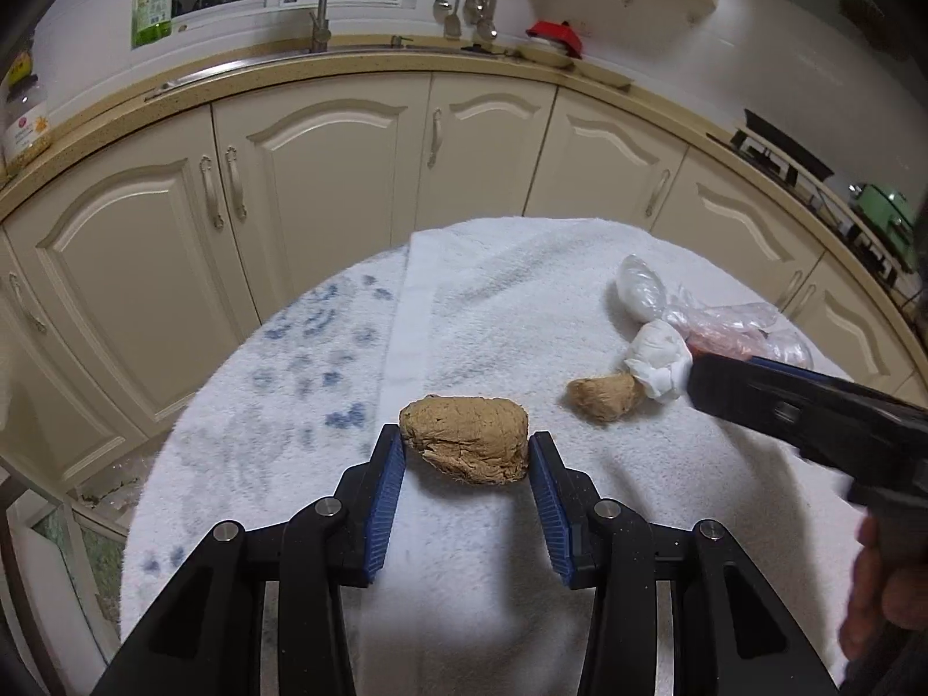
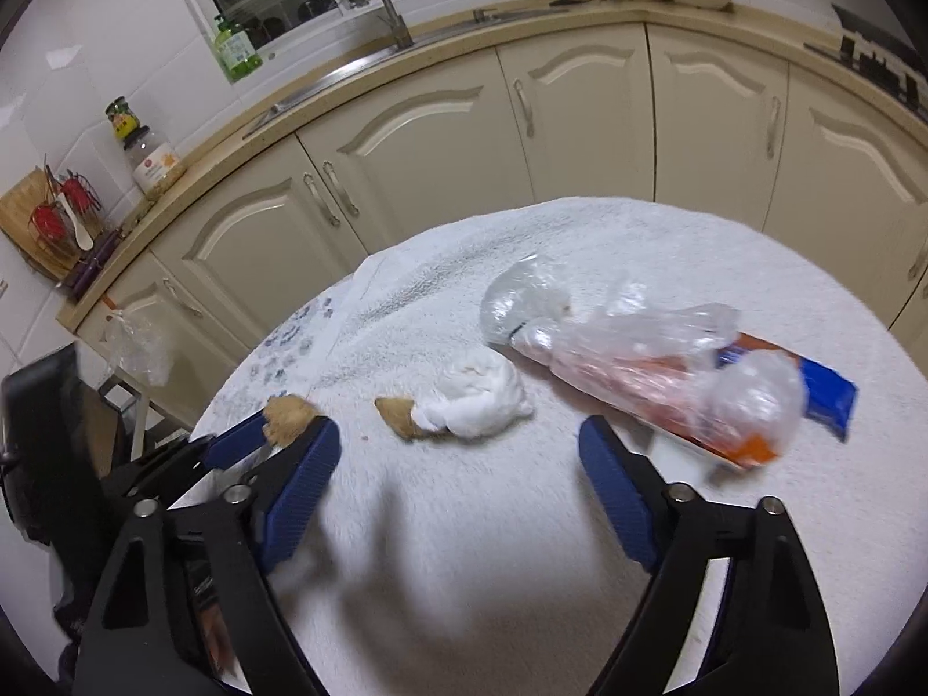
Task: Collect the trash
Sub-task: 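Grasp the white tissue wad with the right tool while the left tool grasps the bread crust, then carry the tissue wad and bread crust to the blue bin and release them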
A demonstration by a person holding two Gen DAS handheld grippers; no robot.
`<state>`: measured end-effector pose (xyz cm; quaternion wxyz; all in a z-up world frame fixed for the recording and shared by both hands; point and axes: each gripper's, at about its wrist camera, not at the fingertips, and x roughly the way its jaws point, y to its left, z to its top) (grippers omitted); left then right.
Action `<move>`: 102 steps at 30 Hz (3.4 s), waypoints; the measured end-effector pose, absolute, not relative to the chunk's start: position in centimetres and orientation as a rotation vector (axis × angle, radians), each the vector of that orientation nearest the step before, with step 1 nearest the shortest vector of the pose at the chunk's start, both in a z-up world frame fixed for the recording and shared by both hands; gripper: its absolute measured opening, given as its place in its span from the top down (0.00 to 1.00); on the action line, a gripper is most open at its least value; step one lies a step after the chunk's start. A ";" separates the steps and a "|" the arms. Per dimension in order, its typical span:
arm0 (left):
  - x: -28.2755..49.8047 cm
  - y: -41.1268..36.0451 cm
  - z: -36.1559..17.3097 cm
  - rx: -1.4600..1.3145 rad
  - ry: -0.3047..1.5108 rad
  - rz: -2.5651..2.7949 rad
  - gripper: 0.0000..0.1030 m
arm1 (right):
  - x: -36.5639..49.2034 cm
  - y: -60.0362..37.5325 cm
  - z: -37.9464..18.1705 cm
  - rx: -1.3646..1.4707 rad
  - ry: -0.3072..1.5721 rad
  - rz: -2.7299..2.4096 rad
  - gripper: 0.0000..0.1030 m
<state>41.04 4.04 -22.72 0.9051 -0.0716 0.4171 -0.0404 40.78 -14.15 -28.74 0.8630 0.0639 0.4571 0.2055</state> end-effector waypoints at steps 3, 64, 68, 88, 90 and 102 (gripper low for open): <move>41.5 4.3 -22.4 -0.148 0.858 -0.080 0.62 | 42.2 -13.3 -29.9 0.166 0.971 0.415 0.31; 10.4 -18.4 -10.6 0.011 0.445 -0.530 0.62 | 13.5 -42.1 -13.4 0.289 0.467 0.048 0.65; 9.7 -22.1 -10.9 0.030 0.429 -0.607 0.62 | 10.9 -45.9 -13.0 0.313 0.443 -0.040 0.65; 16.2 -41.5 -19.7 0.245 0.740 -0.917 0.62 | 4.6 -63.2 -24.7 0.536 0.620 -0.390 0.65; 16.9 -43.4 -20.9 0.270 0.786 -0.925 0.62 | 4.9 -64.5 -27.0 0.571 0.662 -0.398 0.65; 24.8 -58.6 -25.5 0.377 0.932 -0.929 0.62 | 6.3 -68.8 -34.7 0.701 0.785 -0.406 0.65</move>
